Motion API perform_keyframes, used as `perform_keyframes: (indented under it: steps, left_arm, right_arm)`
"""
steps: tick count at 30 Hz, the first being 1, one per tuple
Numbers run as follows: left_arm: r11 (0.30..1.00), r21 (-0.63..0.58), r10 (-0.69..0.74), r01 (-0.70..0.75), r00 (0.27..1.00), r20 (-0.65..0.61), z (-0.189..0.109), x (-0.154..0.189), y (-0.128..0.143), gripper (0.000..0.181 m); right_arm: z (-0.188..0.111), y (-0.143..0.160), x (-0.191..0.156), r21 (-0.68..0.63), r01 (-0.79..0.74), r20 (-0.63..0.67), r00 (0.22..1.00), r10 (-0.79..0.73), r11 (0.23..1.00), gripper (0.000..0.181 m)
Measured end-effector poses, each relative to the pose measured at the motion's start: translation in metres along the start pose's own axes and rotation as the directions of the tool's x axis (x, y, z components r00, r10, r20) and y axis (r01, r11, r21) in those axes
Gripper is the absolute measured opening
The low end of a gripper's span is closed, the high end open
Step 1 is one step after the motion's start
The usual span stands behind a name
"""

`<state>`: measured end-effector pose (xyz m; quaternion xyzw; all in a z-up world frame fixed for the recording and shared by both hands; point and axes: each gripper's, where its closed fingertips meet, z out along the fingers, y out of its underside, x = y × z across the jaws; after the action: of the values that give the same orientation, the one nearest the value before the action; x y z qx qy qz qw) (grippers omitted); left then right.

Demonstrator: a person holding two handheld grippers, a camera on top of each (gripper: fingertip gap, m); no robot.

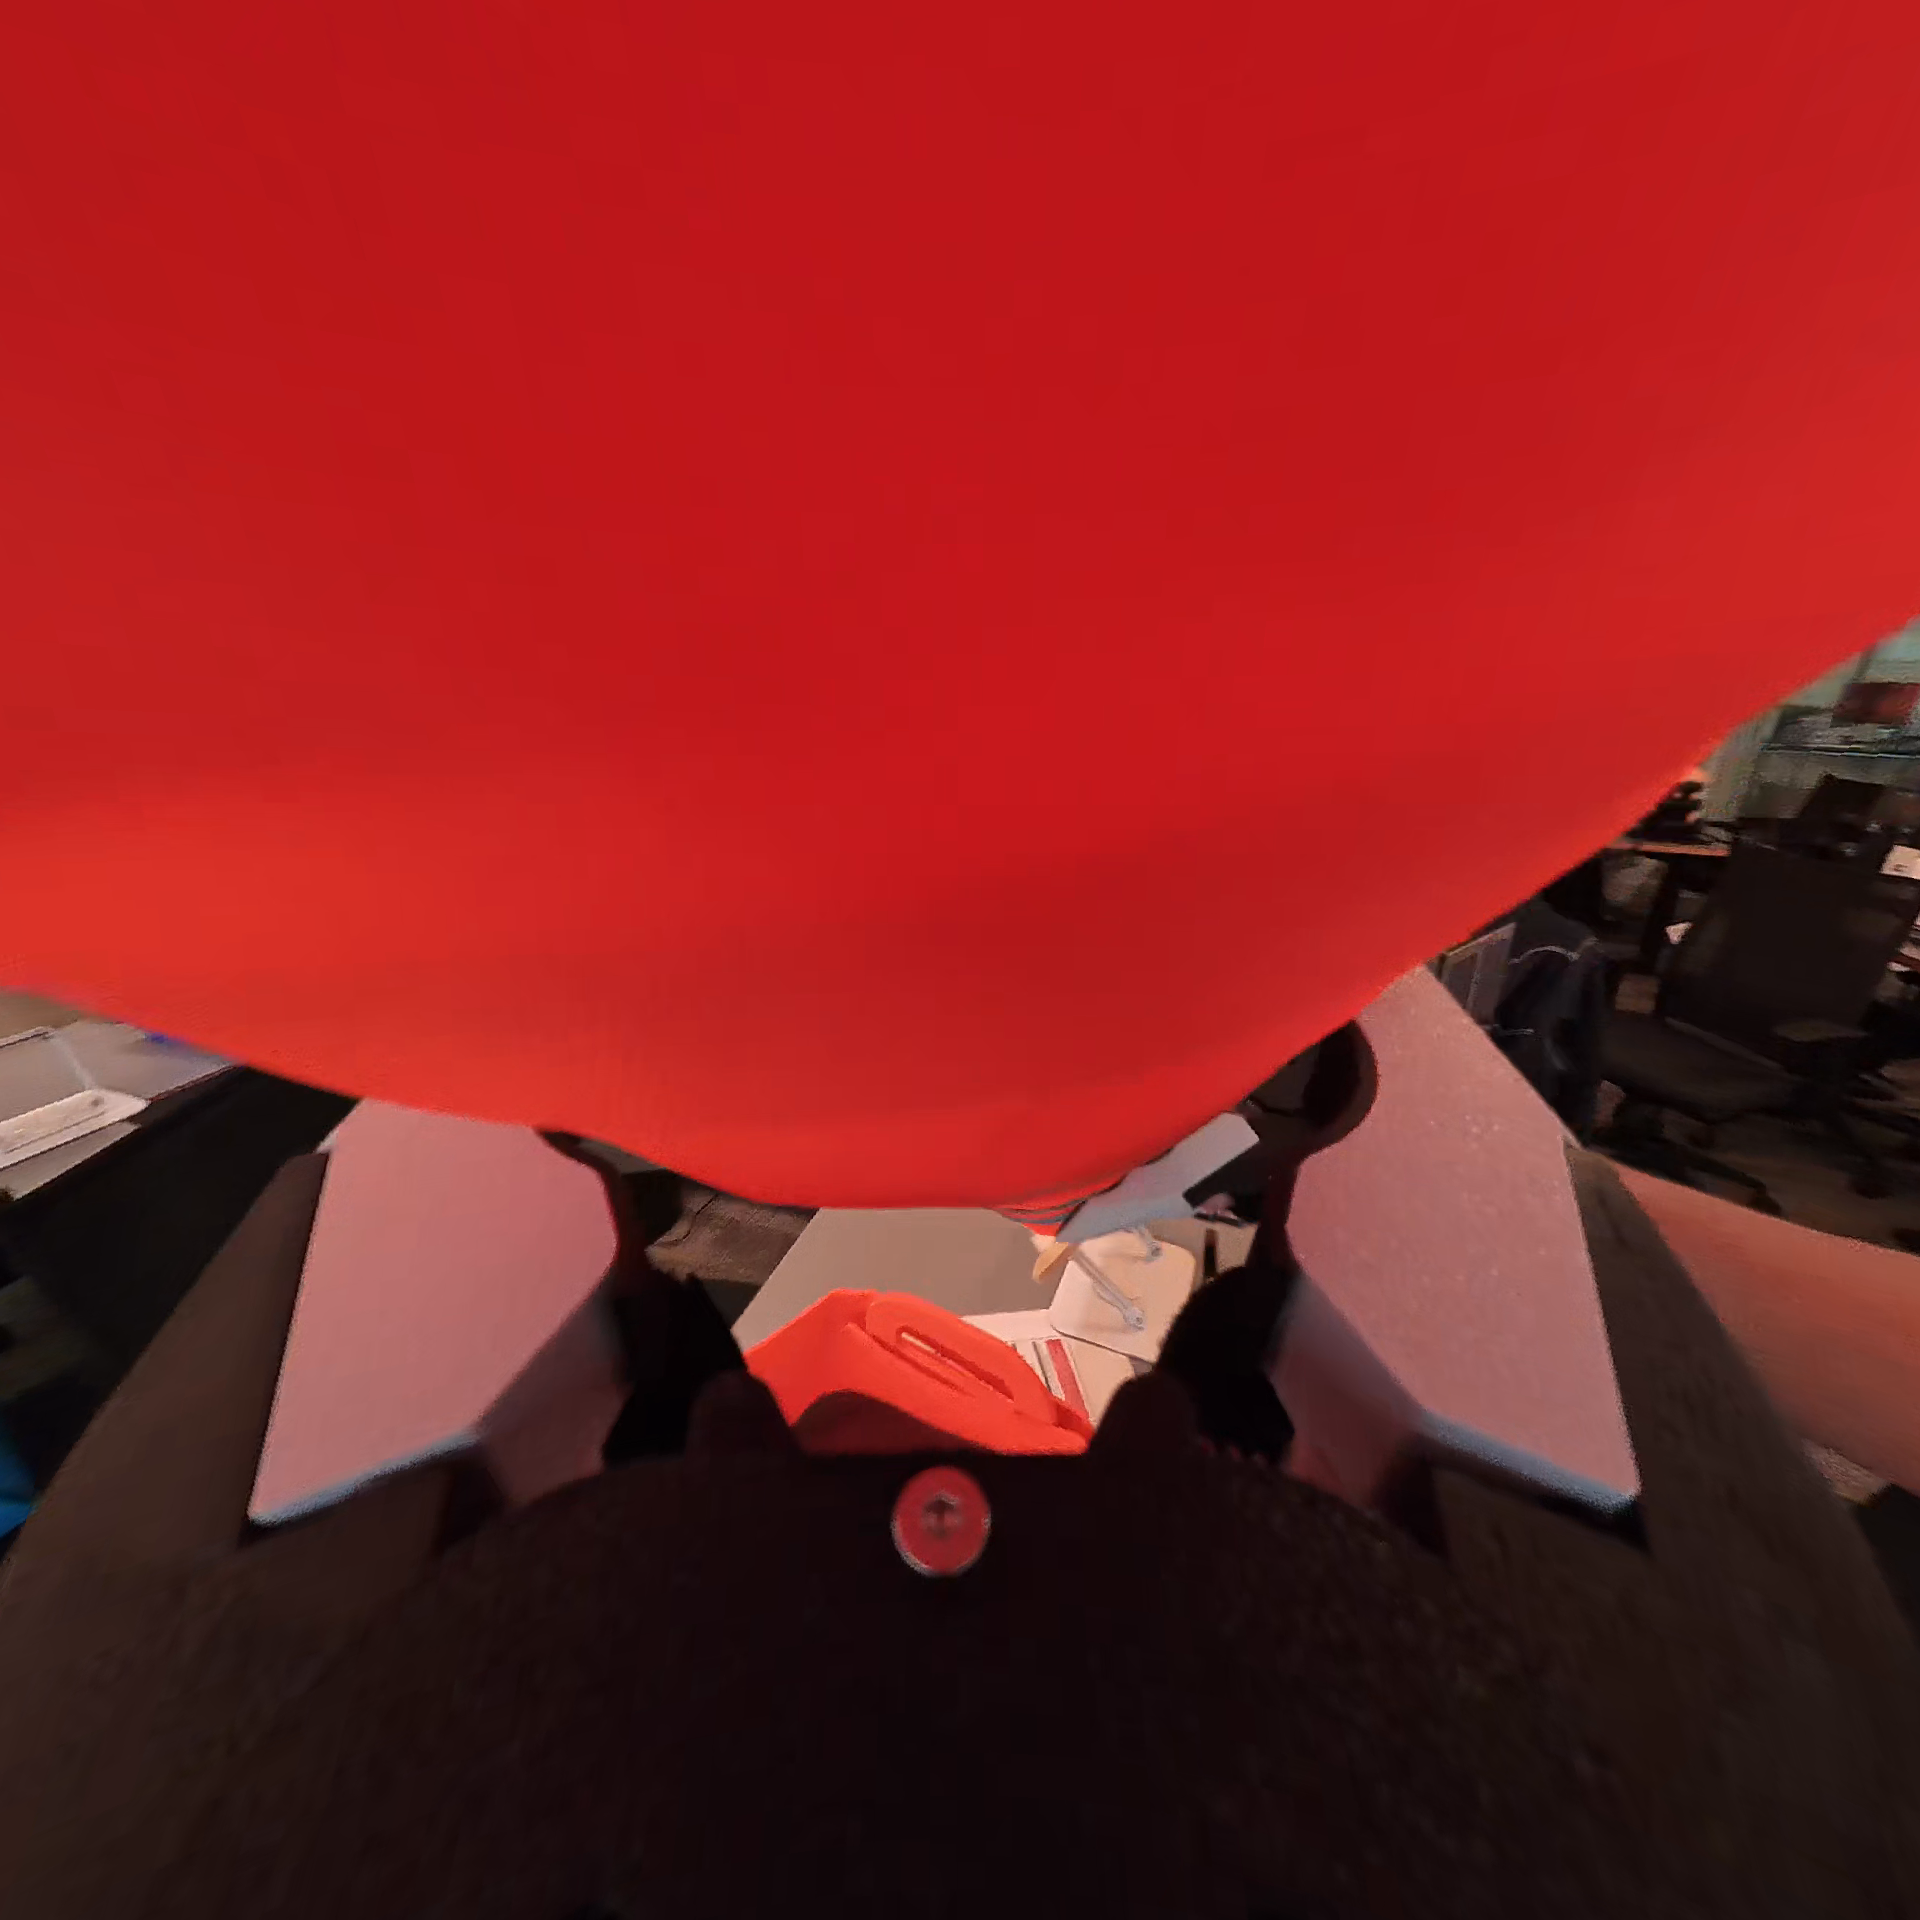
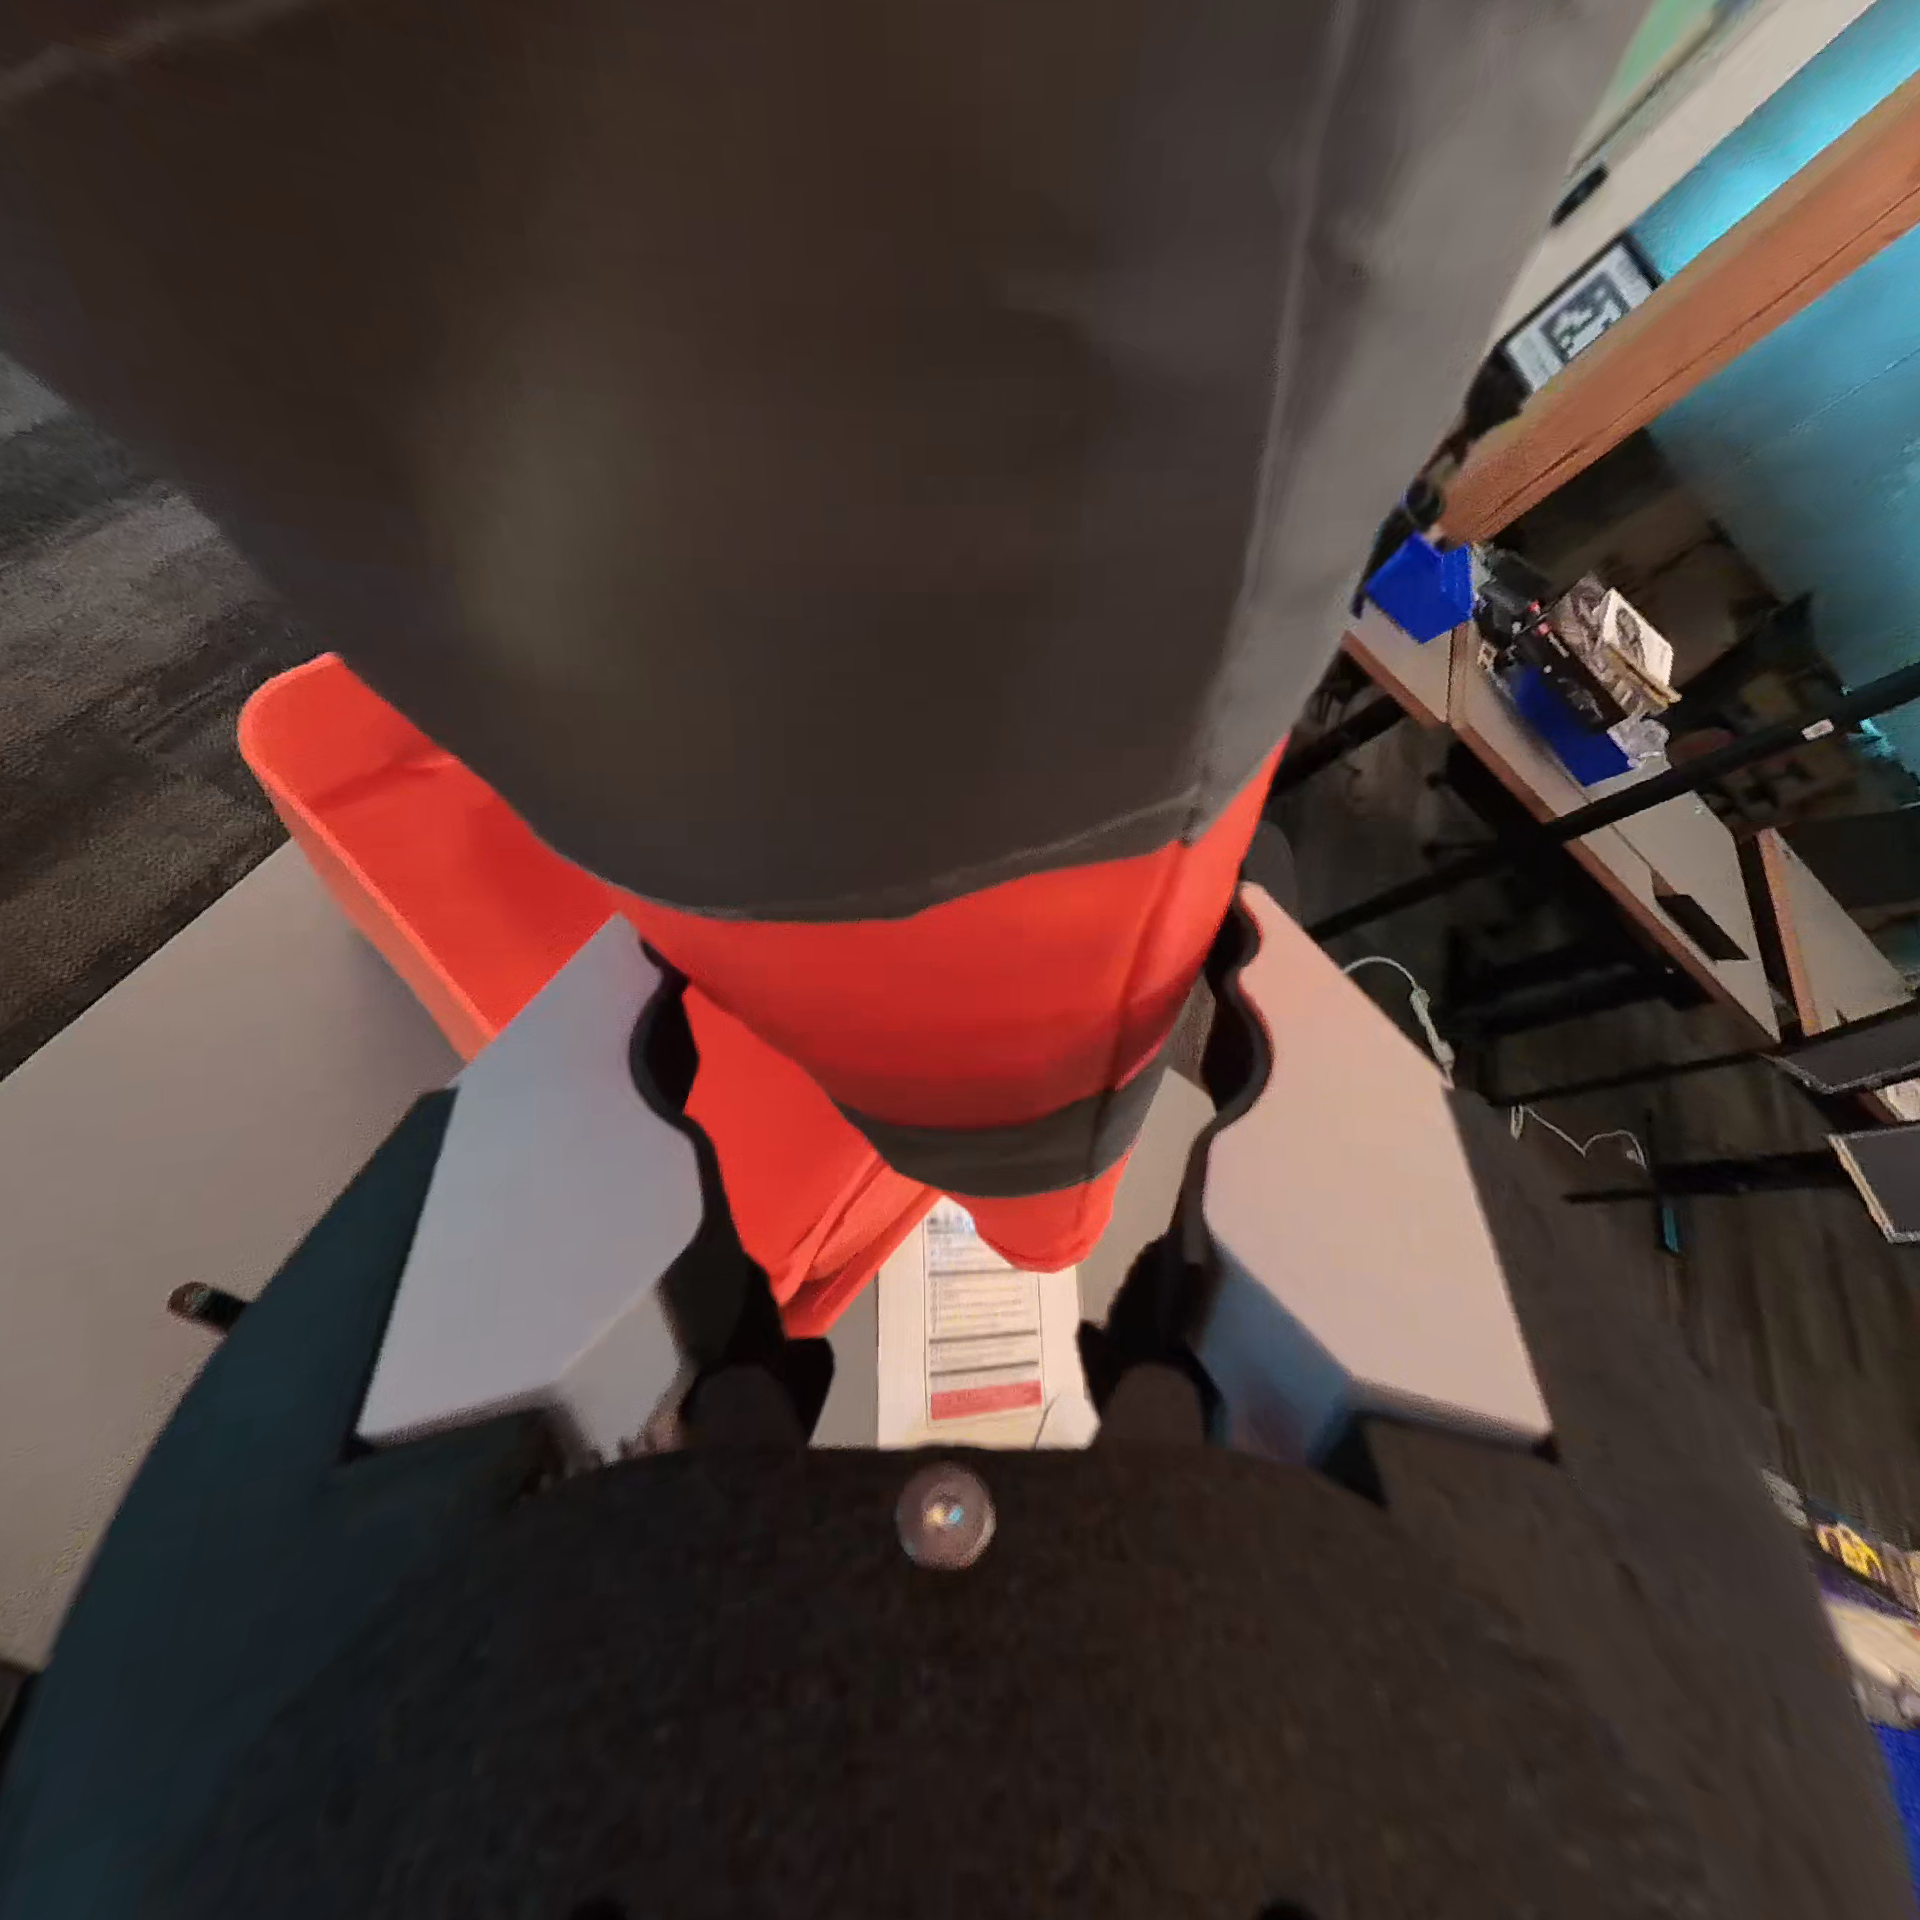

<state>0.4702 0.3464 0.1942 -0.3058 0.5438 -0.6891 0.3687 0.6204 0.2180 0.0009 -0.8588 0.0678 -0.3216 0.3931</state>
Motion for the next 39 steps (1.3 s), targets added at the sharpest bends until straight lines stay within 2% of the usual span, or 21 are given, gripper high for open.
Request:
perform_keyframes:
  steps: [5,9,14,20,27,30,36,39]
  left_arm:
    - [0.999,-0.037,0.027,-0.024,0.996,0.086,-0.003,-0.015,0.017,0.142]
    - [0.994,-0.1,0.06,-0.048,0.99,0.124,-0.001,-0.036,0.035,0.143]
    - [0.982,-0.178,0.094,-0.065,0.983,0.158,-0.001,-0.076,0.063,0.145]
    - [0.972,-0.228,0.091,-0.051,0.982,0.168,0.011,-0.133,0.091,0.142]
    - [0.954,-0.299,0.059,0.011,0.973,0.224,0.002,-0.184,0.167,0.141]
    - [0.952,-0.306,0.05,0.027,0.97,0.24,-0.002,-0.2,0.193,0.141]
    - [0.934,-0.356,0.077,0.027,0.959,0.274,-0.001,-0.228,0.232,0.141]
    - [0.93,-0.367,0.09,0.025,0.952,0.291,0.0,-0.237,0.242,0.141]
  right_arm:
    - [0.038,0.001,-0.01,-0.002,-0.01,0.016,1.0,0.01,1.0,0.096]
    - [0.079,0.005,-0.025,-0.027,-0.048,0.056,0.997,0.049,0.998,0.094]
    - [0.14,0.005,-0.048,-0.021,-0.092,0.112,0.989,0.093,0.996,0.091]
    - [0.203,0.005,-0.053,0.035,-0.161,0.124,0.98,0.156,0.986,0.085]
    - [0.28,0.042,-0.099,0.002,-0.187,0.214,0.96,0.182,0.982,0.083]
    - [0.306,0.053,-0.108,-0.003,-0.202,0.227,0.954,0.197,0.979,0.079]
    - [0.353,0.066,-0.127,-0.028,-0.228,0.288,0.93,0.226,0.973,0.065]
    - [0.366,0.065,-0.13,-0.031,-0.247,0.301,0.922,0.245,0.968,0.055]
